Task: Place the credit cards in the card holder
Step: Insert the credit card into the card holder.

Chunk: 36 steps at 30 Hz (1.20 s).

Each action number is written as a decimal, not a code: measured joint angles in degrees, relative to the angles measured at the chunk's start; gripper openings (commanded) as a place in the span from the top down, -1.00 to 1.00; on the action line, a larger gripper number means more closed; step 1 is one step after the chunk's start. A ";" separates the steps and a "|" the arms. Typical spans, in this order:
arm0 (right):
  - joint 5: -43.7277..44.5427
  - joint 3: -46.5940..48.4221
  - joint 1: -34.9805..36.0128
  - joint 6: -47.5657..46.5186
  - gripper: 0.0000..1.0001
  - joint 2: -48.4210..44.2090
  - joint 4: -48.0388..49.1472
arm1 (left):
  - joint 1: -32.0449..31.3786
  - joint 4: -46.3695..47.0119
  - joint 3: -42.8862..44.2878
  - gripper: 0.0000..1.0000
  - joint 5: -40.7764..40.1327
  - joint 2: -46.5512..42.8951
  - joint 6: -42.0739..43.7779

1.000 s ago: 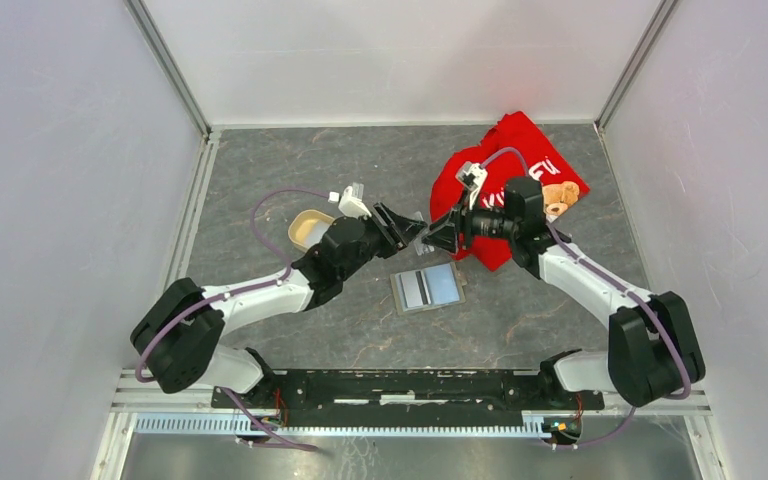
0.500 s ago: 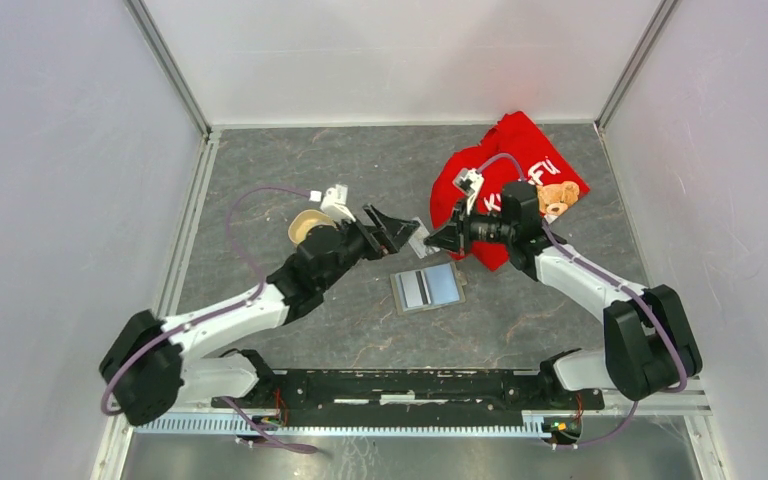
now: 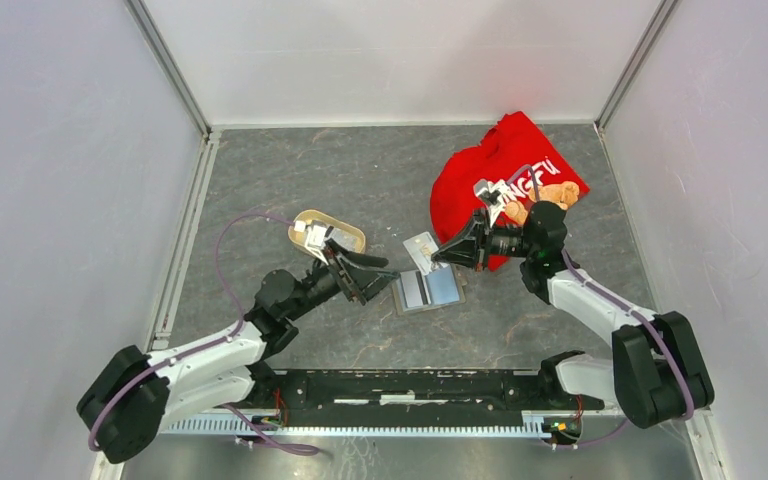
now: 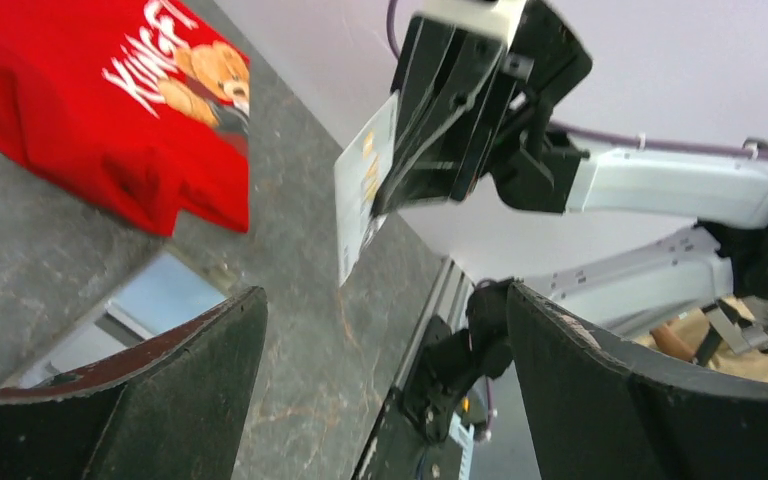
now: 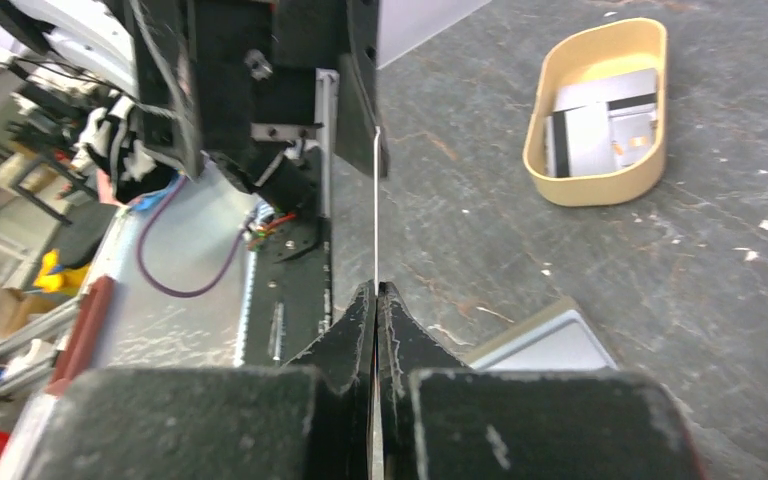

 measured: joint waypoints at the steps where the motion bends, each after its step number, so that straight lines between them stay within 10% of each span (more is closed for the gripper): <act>1: -0.83 0.00 -0.02 2.82 1.00 0.44 1.90 | -0.02 1.73 -1.11 -0.86 0.87 1.42 -0.24; 12: -2.01 -0.09 -0.11 26.29 1.00 3.30 18.21 | -0.02 16.24 1.25 -0.41 3.30 13.60 -1.55; 24: -0.09 0.07 -0.11 34.12 1.00 5.53 22.51 | -1.68 24.96 6.38 0.24 4.20 22.99 -4.92; 36: 1.29 0.13 -0.11 35.91 1.00 5.97 24.04 | -1.88 31.85 6.38 0.40 2.60 28.11 -9.44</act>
